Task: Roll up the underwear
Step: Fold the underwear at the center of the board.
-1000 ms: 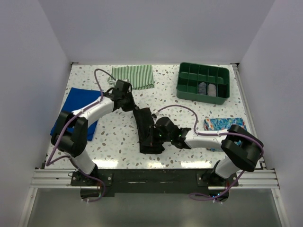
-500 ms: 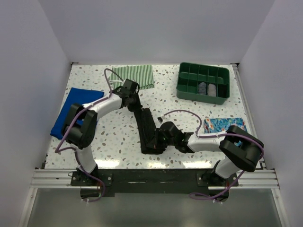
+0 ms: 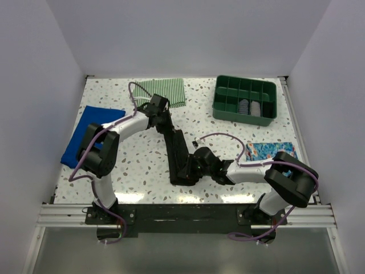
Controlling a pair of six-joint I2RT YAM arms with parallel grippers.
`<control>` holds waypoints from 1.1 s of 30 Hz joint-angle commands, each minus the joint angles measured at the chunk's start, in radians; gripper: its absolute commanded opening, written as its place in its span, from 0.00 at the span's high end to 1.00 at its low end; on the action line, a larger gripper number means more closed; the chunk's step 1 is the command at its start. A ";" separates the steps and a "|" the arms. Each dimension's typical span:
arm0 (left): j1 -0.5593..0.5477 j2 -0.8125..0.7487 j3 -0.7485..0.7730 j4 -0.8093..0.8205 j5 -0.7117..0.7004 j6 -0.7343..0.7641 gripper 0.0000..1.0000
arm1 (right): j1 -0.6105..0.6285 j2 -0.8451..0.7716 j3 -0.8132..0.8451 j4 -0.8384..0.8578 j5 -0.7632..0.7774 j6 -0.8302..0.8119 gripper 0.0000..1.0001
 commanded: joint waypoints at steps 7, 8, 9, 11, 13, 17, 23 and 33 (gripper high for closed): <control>-0.014 -0.033 0.034 0.111 0.107 0.039 0.56 | 0.000 -0.232 0.015 -0.204 0.246 -0.046 0.59; -0.015 -0.034 0.036 0.115 0.115 0.041 0.56 | 0.000 -0.245 0.015 -0.234 0.259 -0.048 0.57; -0.017 -0.042 0.036 0.120 0.118 0.042 0.55 | -0.002 -0.262 0.019 -0.253 0.296 -0.051 0.54; -0.017 -0.063 0.036 0.122 0.103 0.047 0.48 | 0.000 -0.295 0.028 -0.325 0.333 -0.055 0.53; -0.015 -0.086 0.042 0.113 0.095 0.056 0.46 | -0.002 -0.321 0.047 -0.375 0.393 -0.054 0.48; -0.015 -0.154 0.043 0.090 0.034 0.067 0.45 | -0.003 -0.323 0.096 -0.469 0.454 -0.100 0.50; 0.021 -0.300 -0.058 0.031 -0.114 0.078 0.39 | -0.087 -0.227 0.265 -0.509 0.330 -0.246 0.58; 0.068 -0.491 -0.462 0.149 -0.079 0.084 0.39 | -0.224 0.092 0.626 -0.541 0.013 -0.450 0.64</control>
